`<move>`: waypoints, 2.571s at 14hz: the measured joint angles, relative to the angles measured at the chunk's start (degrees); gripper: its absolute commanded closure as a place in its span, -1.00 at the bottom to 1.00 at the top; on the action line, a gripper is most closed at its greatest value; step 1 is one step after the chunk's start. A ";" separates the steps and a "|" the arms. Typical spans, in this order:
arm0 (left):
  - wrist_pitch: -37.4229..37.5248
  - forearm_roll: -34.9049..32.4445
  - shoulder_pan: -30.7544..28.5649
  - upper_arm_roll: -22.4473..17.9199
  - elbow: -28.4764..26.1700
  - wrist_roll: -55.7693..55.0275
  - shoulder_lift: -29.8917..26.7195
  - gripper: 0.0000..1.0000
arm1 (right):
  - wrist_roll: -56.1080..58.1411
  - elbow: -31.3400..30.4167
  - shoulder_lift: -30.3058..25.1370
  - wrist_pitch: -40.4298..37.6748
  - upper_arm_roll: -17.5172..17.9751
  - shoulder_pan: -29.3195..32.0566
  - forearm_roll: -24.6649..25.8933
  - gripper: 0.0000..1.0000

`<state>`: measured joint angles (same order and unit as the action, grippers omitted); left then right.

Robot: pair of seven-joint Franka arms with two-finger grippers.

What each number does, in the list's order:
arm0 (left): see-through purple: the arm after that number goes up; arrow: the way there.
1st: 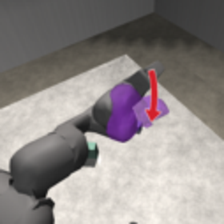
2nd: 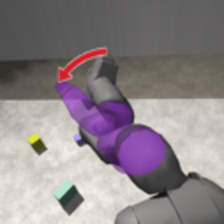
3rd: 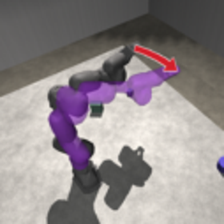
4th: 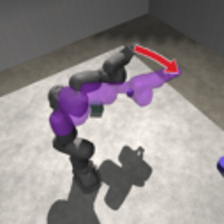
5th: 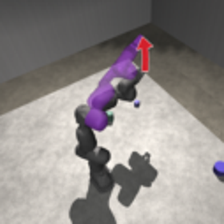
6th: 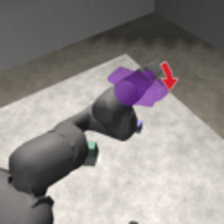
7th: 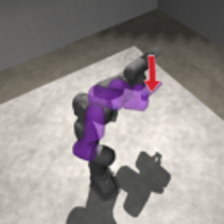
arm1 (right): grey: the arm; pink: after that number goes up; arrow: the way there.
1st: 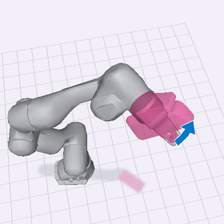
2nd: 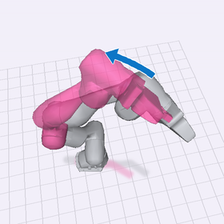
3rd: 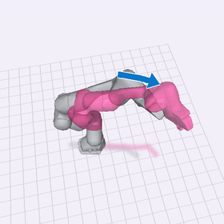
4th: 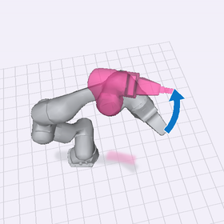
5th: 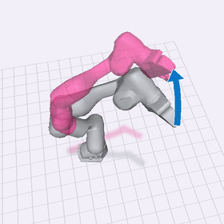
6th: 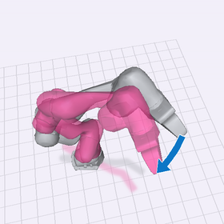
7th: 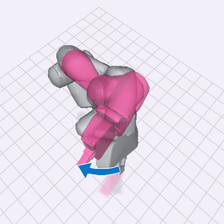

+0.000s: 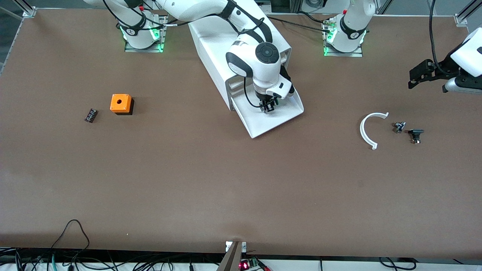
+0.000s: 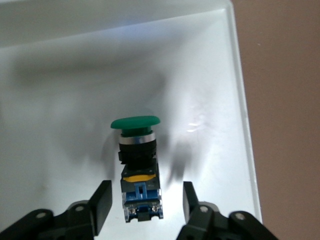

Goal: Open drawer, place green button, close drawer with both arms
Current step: 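Lower the button into the drawer and open the right gripper, then withdraw the right gripper while the left gripper pushes the drawer shut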

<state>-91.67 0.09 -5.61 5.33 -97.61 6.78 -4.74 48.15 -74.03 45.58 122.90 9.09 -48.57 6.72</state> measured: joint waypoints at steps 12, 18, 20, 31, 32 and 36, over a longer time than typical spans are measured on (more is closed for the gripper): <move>-14.20 0.40 6.08 3.77 -2.30 -14.45 11.63 -1.00 | -17.75 3.79 -13.87 -0.70 -6.91 6.55 -2.30 -1.00; -33.20 0.40 12.66 5.23 -8.33 -31.50 21.51 -1.00 | -36.74 3.73 -16.66 -14.15 -13.89 11.25 -2.33 -1.00; -39.41 0.40 15.02 5.25 -9.64 -36.98 25.03 -1.00 | -42.27 3.73 -17.61 -19.96 -14.95 12.48 -2.32 -1.00; -57.22 1.60 24.32 7.72 -19.93 -51.78 32.21 -1.00 | -68.54 -4.14 -22.34 -25.02 -15.95 30.66 -2.31 -1.00; -57.32 3.19 24.45 8.73 -20.72 -51.97 32.06 -1.00 | -68.76 -5.00 -23.58 -25.07 -15.94 32.34 -2.31 -1.00; -57.31 12.51 25.00 13.26 -24.23 -51.99 31.29 -1.00 | -68.85 -7.48 -28.15 -25.67 -15.76 36.77 -2.31 -1.00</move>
<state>-148.99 12.61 19.39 18.58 -121.84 -45.21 26.55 -20.70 -81.51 17.43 97.22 -6.66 -11.80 4.42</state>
